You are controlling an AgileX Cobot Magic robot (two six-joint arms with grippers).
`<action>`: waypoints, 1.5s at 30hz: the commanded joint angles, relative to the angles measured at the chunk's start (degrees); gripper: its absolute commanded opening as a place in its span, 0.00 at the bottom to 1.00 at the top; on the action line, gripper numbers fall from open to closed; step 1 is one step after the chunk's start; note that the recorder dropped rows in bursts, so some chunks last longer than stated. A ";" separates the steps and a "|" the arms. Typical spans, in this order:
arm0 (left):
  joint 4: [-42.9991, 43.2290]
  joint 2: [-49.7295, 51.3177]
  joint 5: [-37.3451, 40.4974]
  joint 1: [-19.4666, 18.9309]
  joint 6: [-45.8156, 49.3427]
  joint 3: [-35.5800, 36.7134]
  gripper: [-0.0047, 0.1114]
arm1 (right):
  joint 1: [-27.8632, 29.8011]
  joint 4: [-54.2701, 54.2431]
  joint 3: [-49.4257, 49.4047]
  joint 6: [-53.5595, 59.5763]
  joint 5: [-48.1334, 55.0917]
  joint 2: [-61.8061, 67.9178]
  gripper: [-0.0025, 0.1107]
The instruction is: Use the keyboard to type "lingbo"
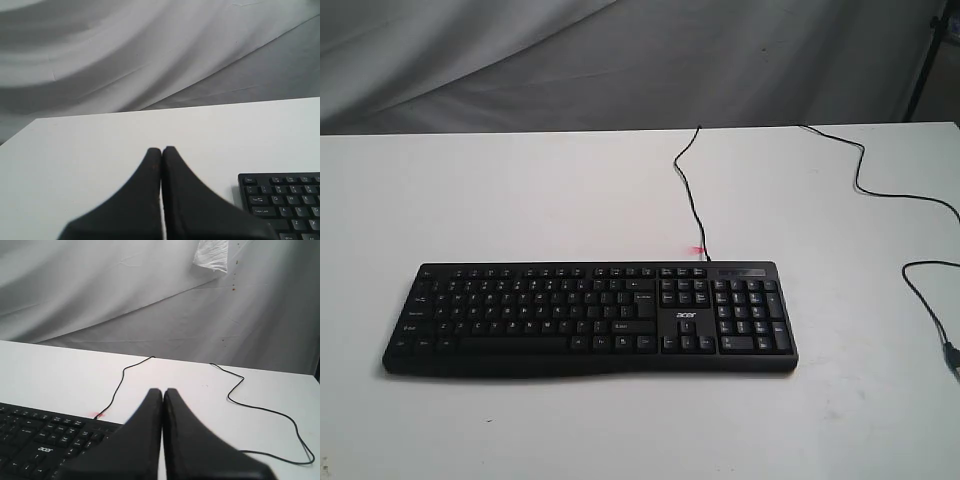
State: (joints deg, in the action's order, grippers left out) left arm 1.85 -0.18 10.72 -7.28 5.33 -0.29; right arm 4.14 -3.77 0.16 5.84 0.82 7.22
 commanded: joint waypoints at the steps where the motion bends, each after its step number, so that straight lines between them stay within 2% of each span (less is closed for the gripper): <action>1: -0.03 0.18 -0.25 0.22 -0.16 0.29 0.05 | 0.45 0.65 -0.16 -0.27 -0.11 -0.31 0.02; 28: -0.03 0.18 -0.25 0.22 -0.16 0.29 0.05 | 0.45 0.65 -0.13 -0.24 0.82 -0.31 0.02; 38: -0.03 0.18 -0.25 0.22 -0.16 0.29 0.05 | 0.45 -0.81 17.77 -0.24 16.65 -0.31 0.02; 45: -0.03 0.18 -0.25 0.22 -0.16 0.29 0.05 | -0.22 -0.81 23.07 -0.33 17.78 1.23 0.02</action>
State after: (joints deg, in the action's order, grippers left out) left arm 1.85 -0.18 10.72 -7.28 5.33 -0.29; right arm 4.14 -4.28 22.22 5.84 17.24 7.35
